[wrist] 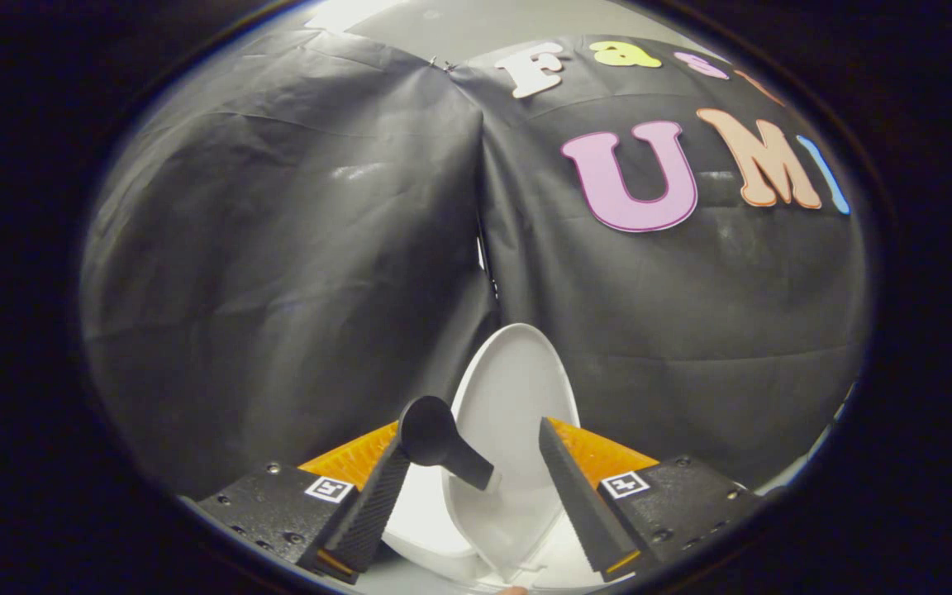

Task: Open the toilet lid.

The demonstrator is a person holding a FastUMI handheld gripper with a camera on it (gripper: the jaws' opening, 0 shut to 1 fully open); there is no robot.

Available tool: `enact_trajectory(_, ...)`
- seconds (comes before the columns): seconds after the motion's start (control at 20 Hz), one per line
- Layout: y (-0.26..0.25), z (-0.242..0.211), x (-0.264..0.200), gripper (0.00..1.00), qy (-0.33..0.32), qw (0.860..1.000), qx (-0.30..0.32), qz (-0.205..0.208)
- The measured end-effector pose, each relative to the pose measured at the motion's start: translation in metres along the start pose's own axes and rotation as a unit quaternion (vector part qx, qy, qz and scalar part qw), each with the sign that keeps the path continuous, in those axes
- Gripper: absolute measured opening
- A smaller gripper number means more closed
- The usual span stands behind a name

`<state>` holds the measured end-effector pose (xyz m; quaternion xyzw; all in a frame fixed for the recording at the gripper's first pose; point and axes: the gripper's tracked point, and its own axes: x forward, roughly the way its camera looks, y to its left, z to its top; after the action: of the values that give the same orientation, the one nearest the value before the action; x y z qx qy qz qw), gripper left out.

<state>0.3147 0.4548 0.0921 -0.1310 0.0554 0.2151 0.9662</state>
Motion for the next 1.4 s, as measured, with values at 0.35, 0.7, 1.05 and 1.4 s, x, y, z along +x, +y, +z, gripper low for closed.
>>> enact_trajectory(0.35, -0.029, 0.049, -0.060, 0.91, -0.094, 0.995, -0.016, -0.016)
enact_trajectory(0.7, -0.148, 0.090, -0.154, 0.90, -0.174, 0.972, -0.008, -0.160)
enact_trajectory(1.05, -0.271, 0.063, -0.247, 0.88, -0.194, 0.941, 0.026, -0.276)
enact_trajectory(1.4, -0.358, -0.002, -0.310, 0.87, -0.140, 0.933, 0.070, -0.324)
